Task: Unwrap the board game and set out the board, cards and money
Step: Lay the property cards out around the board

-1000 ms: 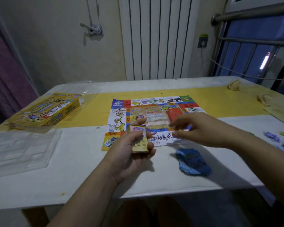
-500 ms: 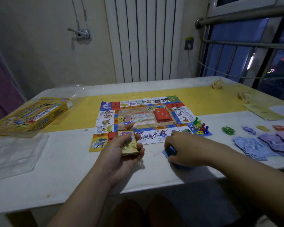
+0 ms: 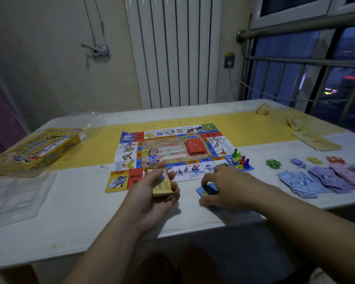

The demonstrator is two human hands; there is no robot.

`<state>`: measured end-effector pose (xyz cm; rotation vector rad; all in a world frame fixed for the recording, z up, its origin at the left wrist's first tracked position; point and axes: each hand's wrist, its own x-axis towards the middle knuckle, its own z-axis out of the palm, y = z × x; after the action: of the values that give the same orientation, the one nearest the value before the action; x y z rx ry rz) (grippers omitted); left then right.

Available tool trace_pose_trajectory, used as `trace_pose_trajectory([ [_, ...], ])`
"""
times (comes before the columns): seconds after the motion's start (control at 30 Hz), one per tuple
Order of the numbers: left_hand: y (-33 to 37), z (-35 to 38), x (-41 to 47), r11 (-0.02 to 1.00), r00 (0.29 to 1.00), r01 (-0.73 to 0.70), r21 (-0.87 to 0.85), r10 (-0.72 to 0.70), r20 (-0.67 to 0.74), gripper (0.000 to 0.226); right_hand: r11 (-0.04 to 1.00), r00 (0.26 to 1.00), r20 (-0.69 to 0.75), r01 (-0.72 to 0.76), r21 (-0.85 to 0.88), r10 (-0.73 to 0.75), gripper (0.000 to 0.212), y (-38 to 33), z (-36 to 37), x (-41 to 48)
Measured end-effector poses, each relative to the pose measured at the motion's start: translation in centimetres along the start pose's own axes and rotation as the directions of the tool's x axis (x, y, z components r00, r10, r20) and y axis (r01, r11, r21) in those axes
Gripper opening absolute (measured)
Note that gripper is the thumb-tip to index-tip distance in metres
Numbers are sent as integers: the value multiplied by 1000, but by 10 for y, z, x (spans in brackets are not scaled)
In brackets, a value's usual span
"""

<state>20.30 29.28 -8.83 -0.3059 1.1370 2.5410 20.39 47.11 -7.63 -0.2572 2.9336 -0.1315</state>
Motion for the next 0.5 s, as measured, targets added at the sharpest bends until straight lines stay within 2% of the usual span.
trace_pose_trajectory([
  [0.17,0,-2,0,1000,1000,0,-5,1,10,27,1000,999,-29,18,14,-18,37,1,0,-1],
  [0.5,-7,7,-4,999,996,54,7,-54,64,29,999,999,30,21,50,-23,32,28,-3,-14],
])
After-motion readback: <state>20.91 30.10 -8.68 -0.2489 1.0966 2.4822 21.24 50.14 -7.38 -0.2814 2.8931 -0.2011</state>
